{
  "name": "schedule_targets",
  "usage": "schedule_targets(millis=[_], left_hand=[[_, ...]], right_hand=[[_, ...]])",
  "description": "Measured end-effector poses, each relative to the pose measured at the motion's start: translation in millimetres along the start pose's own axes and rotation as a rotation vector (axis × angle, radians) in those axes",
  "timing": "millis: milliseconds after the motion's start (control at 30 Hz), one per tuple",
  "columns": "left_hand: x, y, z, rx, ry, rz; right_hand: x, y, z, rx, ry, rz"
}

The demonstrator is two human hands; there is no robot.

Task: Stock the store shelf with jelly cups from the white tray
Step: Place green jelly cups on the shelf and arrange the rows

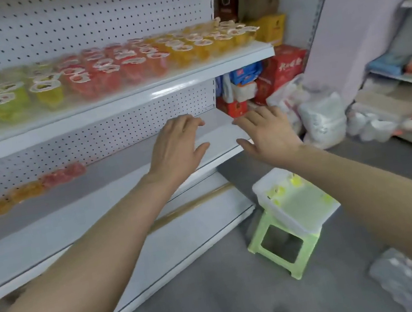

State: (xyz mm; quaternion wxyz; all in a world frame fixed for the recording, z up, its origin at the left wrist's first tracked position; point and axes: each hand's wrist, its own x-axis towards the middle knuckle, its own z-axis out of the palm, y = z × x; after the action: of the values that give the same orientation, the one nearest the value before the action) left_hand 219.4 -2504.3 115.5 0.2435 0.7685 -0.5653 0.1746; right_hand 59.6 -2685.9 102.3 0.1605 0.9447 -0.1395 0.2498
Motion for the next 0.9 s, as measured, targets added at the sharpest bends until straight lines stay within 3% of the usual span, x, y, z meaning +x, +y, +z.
schedule_targets(millis=[233,433,900], left_hand=[[83,82,127,-0.124,-0.096,0.046],[114,127,235,-0.196,-0.207,-0.018],[52,123,460,-0.248,-0.645,-0.172]], right_hand=[[-64,144,42,-0.062,-0.114,0.115],[-114,232,104,0.000,-0.192,0.183],[-231,242,315,0.256,-0.585,0.368]])
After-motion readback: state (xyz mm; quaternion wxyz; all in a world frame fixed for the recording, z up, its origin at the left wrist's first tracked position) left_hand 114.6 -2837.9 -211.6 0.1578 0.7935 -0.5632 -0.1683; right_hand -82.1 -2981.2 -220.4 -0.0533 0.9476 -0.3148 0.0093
